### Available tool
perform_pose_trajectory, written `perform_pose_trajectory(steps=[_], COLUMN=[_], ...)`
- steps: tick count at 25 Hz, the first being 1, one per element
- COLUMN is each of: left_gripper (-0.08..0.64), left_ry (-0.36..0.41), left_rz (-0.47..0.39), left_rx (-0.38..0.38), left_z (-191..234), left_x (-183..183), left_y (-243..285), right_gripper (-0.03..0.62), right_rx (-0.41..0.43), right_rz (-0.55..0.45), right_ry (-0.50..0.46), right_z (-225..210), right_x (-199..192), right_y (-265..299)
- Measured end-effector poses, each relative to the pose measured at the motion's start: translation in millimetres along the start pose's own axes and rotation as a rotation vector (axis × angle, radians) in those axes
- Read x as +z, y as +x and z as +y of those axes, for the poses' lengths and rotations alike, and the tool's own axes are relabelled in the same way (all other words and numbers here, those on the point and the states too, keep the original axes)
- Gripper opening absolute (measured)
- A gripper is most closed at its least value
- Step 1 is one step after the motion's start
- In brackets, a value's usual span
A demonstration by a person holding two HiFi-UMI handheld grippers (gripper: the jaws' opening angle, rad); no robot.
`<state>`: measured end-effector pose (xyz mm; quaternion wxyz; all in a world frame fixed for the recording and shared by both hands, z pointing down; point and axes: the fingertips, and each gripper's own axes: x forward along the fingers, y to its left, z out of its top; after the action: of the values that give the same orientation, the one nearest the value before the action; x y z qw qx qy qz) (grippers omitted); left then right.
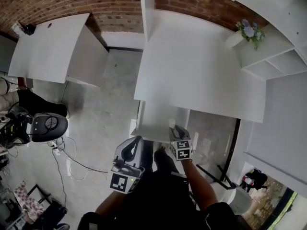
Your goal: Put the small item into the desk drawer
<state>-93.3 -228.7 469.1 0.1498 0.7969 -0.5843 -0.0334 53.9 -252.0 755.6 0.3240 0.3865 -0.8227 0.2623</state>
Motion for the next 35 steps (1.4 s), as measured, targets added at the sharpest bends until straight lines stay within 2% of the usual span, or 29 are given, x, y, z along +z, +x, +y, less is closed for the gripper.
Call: perform_pose_trajectory(steps=[12,14,16,20,27,35], left_gripper=[0.024,0.023,0.024,0.023,0.024,0.024], left_ry=[-0.066,-0.070,-0.074,-0.082,-0.093,-0.106], left_rz=[0.059,0.073,0.081,0.090,0.113,0.139], left_rx=[0.013,0.006,0.001,0.003,0.018,0.036], left_z=[34.4,36.6,38.4,43.7,53.3,66.3], left_x=[-22.8,-27.3,-30.4,-36.2,-46.7,-56.3], left_y=[38.5,44.1,48.8,57.1,63.5,59.3], right_gripper=[0.127,0.128,0.129,0.129,0.129,0.135], right_rx=[-0.023,-0.011,-0.016,-0.011,-0.033,-0.035], right_rz=[0.240,0.292,0.304,0.345,0.428,0.480], right_ry=[-0.010,0.021,0.048,0.031,0.048,0.068], right_z=[-28.4,-31.6,-38.8,-45.8,-61.0,-60.7], right_x=[-73.0,-81.7,-82.6,-80.6,-119.6,-130.3], right_y=[111.1,123.0,134.8,156.5,190.4,202.3])
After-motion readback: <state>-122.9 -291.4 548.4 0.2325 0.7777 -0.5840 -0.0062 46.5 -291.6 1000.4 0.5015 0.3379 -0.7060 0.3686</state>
